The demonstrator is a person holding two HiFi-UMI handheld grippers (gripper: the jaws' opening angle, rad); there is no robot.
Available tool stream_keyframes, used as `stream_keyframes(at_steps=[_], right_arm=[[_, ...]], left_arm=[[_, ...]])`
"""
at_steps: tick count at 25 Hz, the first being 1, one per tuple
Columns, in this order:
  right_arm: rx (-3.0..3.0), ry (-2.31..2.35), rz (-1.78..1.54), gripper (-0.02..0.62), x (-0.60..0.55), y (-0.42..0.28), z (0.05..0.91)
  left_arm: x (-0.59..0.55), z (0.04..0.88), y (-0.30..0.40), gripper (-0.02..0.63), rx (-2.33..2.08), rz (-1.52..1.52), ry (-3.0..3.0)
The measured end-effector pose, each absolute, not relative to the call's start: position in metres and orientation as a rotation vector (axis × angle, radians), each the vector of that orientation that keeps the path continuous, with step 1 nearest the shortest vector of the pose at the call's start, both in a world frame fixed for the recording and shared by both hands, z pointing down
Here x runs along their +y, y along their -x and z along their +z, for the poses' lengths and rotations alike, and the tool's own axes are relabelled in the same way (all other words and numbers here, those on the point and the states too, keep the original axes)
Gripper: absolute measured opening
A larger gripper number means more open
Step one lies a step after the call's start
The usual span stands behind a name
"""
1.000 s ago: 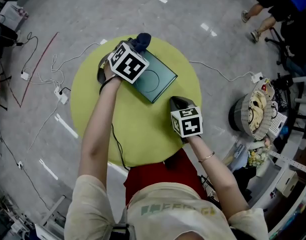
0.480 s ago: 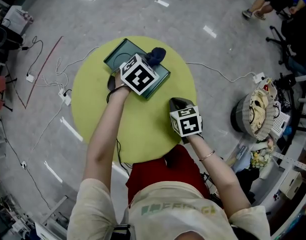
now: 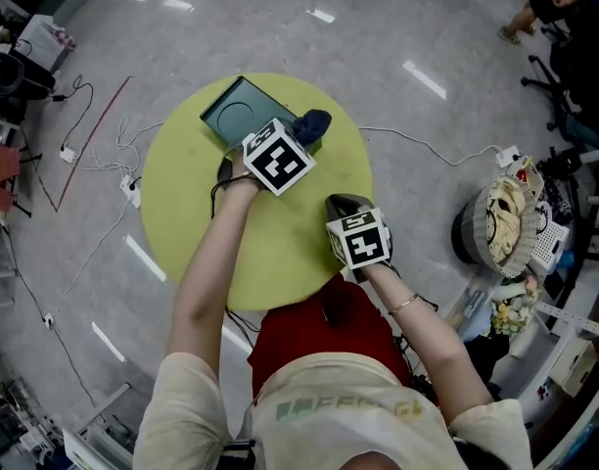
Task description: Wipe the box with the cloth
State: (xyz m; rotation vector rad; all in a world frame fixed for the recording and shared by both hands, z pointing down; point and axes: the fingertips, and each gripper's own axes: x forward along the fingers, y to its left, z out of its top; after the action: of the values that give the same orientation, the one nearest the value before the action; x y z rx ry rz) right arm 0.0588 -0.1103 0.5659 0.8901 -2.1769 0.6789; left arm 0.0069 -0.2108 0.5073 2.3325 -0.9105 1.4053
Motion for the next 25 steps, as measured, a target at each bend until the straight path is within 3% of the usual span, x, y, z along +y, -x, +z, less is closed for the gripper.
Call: stream_keyframes(at_steps=[12, 19, 25], right_arm=[[-2.224, -0.857, 0.668, 0.04, -0.082, -0.079, 0.557], [-2.248, -0.847, 0.659, 0.04, -0.075, -0.087, 0.55], [-2.262, -0.859, 0.706, 0.04, -0.085, -0.079, 0.54]], left_arm=[[-0.177, 0.473, -0.027, 0.084, -1.123, 1.587, -2.393], [-0.151, 0.448, -0.045, 0.084, -1.098, 1.369, -2.45], [-0.2, 0.409, -0.006, 0.084, -1.173, 1.319, -2.477]])
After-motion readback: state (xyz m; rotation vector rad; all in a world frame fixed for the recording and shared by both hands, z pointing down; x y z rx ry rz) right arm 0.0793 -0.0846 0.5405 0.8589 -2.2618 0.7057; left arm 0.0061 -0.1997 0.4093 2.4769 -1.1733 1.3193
